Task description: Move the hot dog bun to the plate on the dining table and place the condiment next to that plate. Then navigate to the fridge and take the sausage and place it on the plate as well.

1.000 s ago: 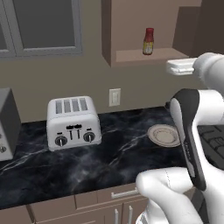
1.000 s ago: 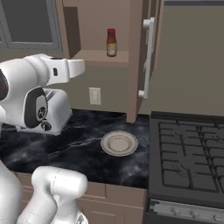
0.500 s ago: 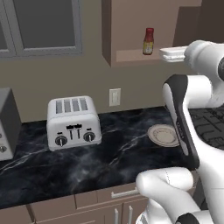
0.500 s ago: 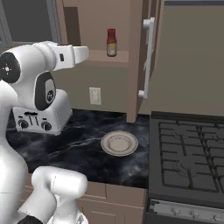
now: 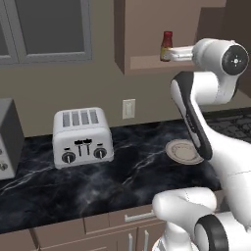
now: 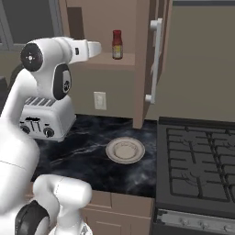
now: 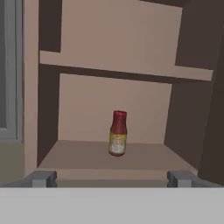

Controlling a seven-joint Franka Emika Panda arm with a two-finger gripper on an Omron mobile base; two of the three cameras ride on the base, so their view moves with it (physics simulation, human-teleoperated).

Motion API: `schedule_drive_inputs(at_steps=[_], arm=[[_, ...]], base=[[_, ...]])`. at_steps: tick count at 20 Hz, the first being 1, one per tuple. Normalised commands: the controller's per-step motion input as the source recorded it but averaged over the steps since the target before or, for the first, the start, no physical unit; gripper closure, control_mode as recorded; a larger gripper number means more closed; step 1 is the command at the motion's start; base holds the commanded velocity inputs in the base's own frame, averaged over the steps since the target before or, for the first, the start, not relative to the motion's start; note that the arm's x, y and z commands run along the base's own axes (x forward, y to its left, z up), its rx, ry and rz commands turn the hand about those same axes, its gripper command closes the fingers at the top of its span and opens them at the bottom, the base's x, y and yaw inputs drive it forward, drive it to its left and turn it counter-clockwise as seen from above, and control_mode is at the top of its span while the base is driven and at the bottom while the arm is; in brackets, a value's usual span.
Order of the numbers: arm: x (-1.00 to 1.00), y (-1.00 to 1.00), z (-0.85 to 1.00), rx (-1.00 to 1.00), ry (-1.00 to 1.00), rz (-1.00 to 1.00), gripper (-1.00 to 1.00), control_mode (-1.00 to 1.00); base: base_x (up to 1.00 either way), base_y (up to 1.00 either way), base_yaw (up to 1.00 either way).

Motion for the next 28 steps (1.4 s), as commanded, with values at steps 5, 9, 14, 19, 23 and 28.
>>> schedule_drive_inputs(at_steps=[5, 9, 14, 19, 23, 28], arm=[[0.85, -0.22, 0.0, 0.04, 0.09, 0.12, -1.0, -1.0], [0.5, -0.31, 0.0, 0.1, 0.08, 0.06, -1.0, -1.0], [0.37, -0.21, 0.01, 0.09, 0.11, 0.0, -1.0, -1.0], [0.46, -0.01, 0.15, -0.01, 0.06, 0.0, -1.0, -1.0], [0.48, -0.03, 0.06, -0.02, 0.01, 0.0, -1.0, -1.0], [0.4, -0.13, -0.05, 0.0, -0.02, 0.0, -1.0, -1.0]], base=[[0.0, 0.0, 0.0], [0.0, 0.0, 0.0], [0.0, 0.0, 0.0], [0.0, 0.0, 0.0], [0.0, 0.0, 0.0], [0.0, 0.0, 0.0]])
